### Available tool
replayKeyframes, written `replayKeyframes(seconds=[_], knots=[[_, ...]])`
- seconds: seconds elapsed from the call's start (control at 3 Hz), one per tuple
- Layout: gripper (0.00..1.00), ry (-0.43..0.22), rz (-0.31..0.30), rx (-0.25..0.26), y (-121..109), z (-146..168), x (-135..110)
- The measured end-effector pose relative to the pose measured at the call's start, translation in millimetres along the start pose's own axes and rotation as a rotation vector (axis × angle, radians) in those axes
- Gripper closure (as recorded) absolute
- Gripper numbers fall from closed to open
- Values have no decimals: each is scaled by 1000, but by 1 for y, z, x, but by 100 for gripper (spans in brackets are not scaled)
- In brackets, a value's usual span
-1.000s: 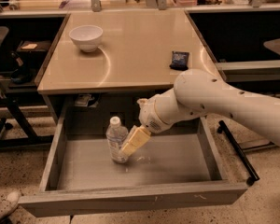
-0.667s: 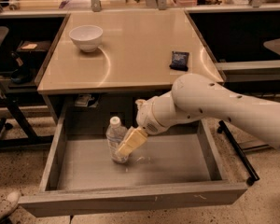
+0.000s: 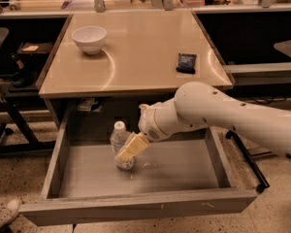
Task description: Pick blue plastic bottle from top drawer and place on counter
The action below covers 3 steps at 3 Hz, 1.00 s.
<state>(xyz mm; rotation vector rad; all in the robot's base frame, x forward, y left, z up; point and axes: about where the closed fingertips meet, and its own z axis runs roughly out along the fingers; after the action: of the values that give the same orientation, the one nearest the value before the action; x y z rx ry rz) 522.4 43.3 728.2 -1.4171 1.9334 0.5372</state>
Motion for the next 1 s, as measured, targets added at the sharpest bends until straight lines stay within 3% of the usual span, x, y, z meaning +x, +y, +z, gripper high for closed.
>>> replayKeyframes(seconds=[1.0], knots=[[0,-21,38,-31,15,13,5]])
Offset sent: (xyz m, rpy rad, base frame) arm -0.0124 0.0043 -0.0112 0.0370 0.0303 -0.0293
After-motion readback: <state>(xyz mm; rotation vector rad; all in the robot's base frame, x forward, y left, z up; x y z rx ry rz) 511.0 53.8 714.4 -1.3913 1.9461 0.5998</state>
